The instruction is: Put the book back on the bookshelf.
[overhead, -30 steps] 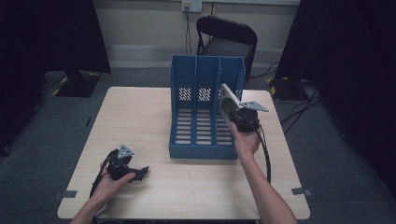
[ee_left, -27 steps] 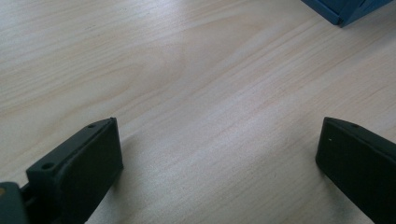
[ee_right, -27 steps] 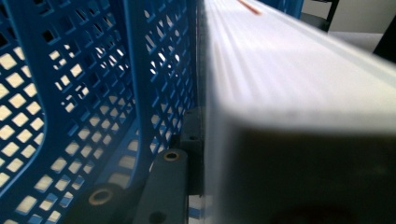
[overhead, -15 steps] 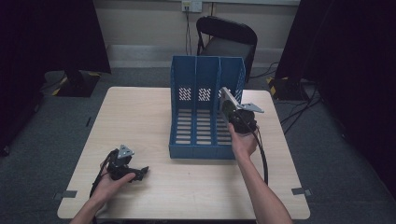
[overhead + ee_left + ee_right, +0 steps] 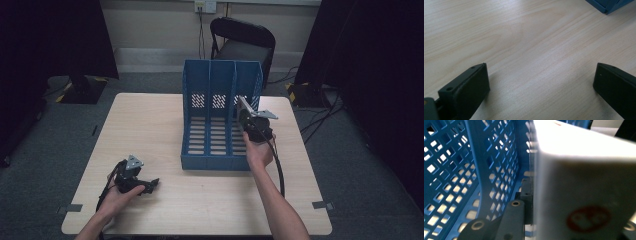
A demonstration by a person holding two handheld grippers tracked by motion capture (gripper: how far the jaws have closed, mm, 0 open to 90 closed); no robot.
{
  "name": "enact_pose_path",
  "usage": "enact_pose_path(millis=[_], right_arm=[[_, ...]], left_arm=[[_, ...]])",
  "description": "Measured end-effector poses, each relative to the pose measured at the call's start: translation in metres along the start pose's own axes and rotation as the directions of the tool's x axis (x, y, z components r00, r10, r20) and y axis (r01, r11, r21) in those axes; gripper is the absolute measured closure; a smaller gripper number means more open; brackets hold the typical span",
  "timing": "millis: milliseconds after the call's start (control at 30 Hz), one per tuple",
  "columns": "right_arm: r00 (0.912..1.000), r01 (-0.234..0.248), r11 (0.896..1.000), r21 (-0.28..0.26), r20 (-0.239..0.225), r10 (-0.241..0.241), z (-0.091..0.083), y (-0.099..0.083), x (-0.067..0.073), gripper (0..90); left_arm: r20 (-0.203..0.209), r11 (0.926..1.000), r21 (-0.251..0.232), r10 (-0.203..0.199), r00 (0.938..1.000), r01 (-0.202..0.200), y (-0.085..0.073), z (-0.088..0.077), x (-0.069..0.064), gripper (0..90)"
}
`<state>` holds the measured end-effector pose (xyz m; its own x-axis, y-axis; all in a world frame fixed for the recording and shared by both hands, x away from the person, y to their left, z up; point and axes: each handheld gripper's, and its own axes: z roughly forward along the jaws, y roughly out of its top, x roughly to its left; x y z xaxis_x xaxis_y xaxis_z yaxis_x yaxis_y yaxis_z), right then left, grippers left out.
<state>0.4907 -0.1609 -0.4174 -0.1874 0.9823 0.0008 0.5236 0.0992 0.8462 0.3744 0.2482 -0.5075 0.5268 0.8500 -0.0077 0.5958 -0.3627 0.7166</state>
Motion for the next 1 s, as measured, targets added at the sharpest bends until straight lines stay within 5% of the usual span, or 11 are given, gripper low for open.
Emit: enact_pose_path(millis=[300,1000], right_arm=[[0.9999,0.010,0.999,0.038,0.001,-0.010,0.004,-0.002,0.001,75.8],[0.9990,0.042,0.999,0.016,-0.019,-0.042,-0.013,-0.008,0.000,74.9]], left_arm=[[0.000,1.0000,0.000,0.000,1.0000,0.000,0.000,0.000,0.000,0.0],[0.000,1.0000,0.000,0.000,1.0000,0.000,0.000,0.000,0.000,0.0]])
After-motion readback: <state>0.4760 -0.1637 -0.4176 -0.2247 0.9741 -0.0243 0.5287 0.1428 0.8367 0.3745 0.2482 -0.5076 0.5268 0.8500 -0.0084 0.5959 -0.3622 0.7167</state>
